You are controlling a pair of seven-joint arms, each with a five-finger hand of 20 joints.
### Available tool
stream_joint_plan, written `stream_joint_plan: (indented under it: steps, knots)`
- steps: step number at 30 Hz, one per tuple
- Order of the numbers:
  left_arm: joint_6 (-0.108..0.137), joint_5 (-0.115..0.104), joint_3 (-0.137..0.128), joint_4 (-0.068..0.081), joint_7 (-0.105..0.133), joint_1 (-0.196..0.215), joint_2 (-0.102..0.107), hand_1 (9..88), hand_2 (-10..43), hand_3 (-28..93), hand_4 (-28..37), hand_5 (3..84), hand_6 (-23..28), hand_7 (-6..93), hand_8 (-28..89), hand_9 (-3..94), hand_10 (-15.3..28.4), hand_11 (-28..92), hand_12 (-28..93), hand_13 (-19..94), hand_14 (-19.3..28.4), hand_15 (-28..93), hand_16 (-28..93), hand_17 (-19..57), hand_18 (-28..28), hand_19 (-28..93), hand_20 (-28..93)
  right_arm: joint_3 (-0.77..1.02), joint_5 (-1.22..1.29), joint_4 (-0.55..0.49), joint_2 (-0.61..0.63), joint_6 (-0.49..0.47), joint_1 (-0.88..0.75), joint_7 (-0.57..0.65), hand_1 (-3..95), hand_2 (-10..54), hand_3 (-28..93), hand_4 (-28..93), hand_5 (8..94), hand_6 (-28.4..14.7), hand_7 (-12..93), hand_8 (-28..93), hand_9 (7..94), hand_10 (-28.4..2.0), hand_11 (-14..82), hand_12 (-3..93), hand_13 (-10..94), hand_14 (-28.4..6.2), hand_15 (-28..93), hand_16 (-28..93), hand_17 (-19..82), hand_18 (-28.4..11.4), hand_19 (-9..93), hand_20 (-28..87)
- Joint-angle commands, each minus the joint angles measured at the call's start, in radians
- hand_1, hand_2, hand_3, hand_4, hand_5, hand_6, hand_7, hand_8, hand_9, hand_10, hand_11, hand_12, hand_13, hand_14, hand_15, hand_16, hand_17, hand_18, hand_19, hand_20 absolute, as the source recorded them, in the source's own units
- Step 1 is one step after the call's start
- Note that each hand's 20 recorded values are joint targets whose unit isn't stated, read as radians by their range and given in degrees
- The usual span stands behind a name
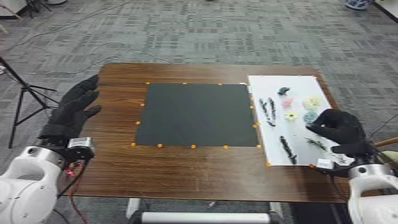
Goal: Arrange flowers
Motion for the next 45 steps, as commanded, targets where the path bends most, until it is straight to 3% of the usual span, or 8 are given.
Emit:
stream_joint_plan:
  steps: [1,5,9,14,17,32,42,45]
  knots:
    - [0.009,-0.012,-0.015,-0.006,0.002,0.011,0.016,29.8,-9.5,61,-28.3,12.6,0.7,22.9,-12,7.0,5.9,11,21,-1,7.4,27,0,-17.2,16.9,35,10,-0.098,-0.344,-0.029,0.022,-0.07,0.007,0.022,29.1,-9.5,67,-28,57.5,-0.7,74,-22,58.4,-12.6,72.6,66.1,49,-15.7,87,44,17,-20.8,73,52]
    - [0.01,-0.016,-0.015,-0.005,0.002,0.013,0.015,29.5,-9.5,61,-28.3,12.7,0.8,22.9,-12,7.0,6.0,11,21,-1,7.5,27,0,-17.3,17.0,35,10,-0.131,-0.355,-0.023,0.03,-0.133,0.051,0.054,39.4,-9.5,48,-28,59.3,-0.5,75,-22,60.2,-12.4,72.3,66.3,50,-16.0,86,46,18,-21.0,74,52]
    - [0.007,-0.014,-0.009,-0.002,-0.001,0.004,0.017,29.3,-9.5,61,-28.3,12.9,0.8,22.8,-12,7.0,6.0,11,21,-1,7.5,27,0,-17.3,17.0,35,10,-0.159,-0.397,-0.012,0.053,-0.173,0.08,0.117,43.5,-9.5,39,-28,59.8,-0.7,75,-22,60.5,-12.5,72.0,66.7,51,-16.0,86,46,18,-21.1,74,52]
    - [0.007,-0.011,-0.013,-0.004,-0.001,0.007,0.019,28.9,-9.5,62,-28.3,12.9,0.8,22.6,-12,7.0,6.0,11,21,-1,7.5,27,0,-17.3,17.0,35,10,-0.177,-0.448,-0.002,0.09,-0.091,0.084,0.184,38.3,-9.5,49,-28,59.7,-0.7,75,-22,60.5,-12.5,71.7,67.3,51,-15.8,86,46,18,-21.0,74,51]
    - [0.007,-0.016,-0.019,-0.005,-0.003,0.015,0.019,28.7,-9.5,62,-28.3,12.9,0.8,22.6,-12,7.0,6.0,11,21,-1,7.5,27,0,-17.4,17.0,35,10,-0.148,-0.451,-0.015,0.095,-0.119,0.061,0.194,32.4,-9.5,59,-28,59.7,-0.7,75,-22,60.5,-12.5,71.7,67.4,51,-15.8,86,46,18,-21.0,74,51]
    - [0.014,-0.023,-0.019,-0.002,-0.001,0.005,0.031,28.4,-9.5,62,-28.3,13.1,0.8,22.5,-12,7.2,6.1,12,21,-1,7.7,27,0,-17.5,17.1,35,10,-0.19,-0.45,0.019,0.098,-0.241,0.091,0.209,36.1,-9.5,53,-28,59.7,-0.7,75,-22,60.0,-12.2,71.1,66.3,50,-15.8,85,45,17,-20.8,73,50]
    - [0.016,-0.026,-0.018,-0.003,0.002,0.003,0.037,28.0,-9.5,63,-28.3,13.2,0.8,22.4,-12,7.2,6.1,12,21,-1,7.7,27,0,-17.6,17.1,34,10,-0.256,-0.486,0.052,0.104,-0.322,0.15,0.261,28.9,-9.5,64,-28,58.7,-0.7,72,-22,58.3,-12.5,70.0,64.4,50,-15.4,83,42,16,-20.7,72,50]
    - [0.017,-0.027,-0.02,-0.005,0.006,0.005,0.039,28.0,-9.5,63,-28.3,13.2,0.8,22.3,-12,7.2,6.1,12,20,-1,7.7,27,0,-17.6,17.1,35,10,-0.267,-0.497,0.048,0.099,-0.356,0.16,0.276,20.9,-9.5,76,-28,58.9,-0.6,72,-22,58.4,-12.5,70.1,63.8,50,-15.3,83,42,16,-20.7,72,50]
